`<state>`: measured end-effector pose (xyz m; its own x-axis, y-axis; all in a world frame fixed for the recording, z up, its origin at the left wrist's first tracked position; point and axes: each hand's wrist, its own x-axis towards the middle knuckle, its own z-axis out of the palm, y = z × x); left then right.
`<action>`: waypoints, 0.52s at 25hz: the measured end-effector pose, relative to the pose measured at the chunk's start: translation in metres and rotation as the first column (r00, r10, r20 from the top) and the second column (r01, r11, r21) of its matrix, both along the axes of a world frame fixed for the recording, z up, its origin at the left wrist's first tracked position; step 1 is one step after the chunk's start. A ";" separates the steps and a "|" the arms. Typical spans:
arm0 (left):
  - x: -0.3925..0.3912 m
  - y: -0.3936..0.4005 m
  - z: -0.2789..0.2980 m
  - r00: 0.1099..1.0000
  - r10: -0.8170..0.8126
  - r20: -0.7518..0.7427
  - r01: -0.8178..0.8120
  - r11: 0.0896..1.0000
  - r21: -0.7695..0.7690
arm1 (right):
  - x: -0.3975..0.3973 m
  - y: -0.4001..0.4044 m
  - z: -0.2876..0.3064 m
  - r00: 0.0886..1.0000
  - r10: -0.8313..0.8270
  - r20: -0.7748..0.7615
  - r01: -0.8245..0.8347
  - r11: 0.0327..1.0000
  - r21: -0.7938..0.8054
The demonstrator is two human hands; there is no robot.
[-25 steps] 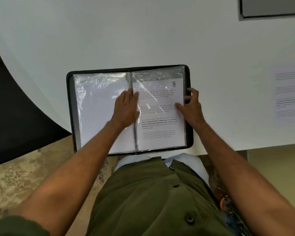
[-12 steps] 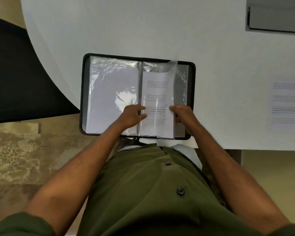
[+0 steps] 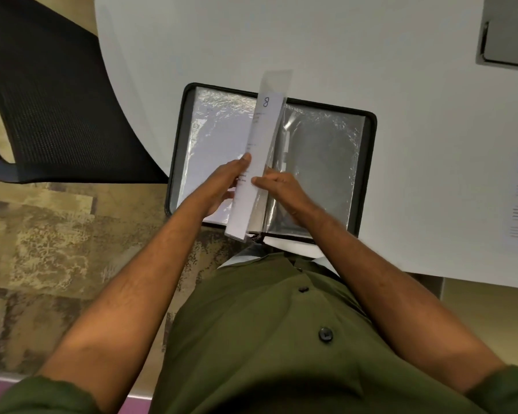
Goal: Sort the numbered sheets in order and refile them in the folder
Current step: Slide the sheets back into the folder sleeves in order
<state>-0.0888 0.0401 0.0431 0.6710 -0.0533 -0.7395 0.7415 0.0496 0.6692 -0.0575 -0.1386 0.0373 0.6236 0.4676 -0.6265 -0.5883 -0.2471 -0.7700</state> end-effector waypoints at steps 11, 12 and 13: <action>-0.010 0.038 -0.019 0.989 0.142 -0.053 -0.138 0.988 0.068 | 0.003 0.037 -0.012 0.991 0.121 -0.062 -0.127 0.986 -0.104; -0.011 0.039 -0.021 0.987 0.147 -0.059 -0.143 0.987 0.071 | 0.003 0.038 -0.012 0.989 0.134 -0.065 -0.140 0.984 -0.107; -0.013 0.039 -0.023 0.986 0.150 -0.066 -0.145 0.986 0.078 | 0.003 0.039 -0.011 0.986 0.150 -0.068 -0.157 0.982 -0.107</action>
<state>-0.1013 0.0795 0.0200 0.6132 0.0979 -0.7838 0.7753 0.1155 0.6209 -0.0546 -0.0996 0.0259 0.5098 0.4799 -0.7140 -0.5808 -0.4203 -0.6972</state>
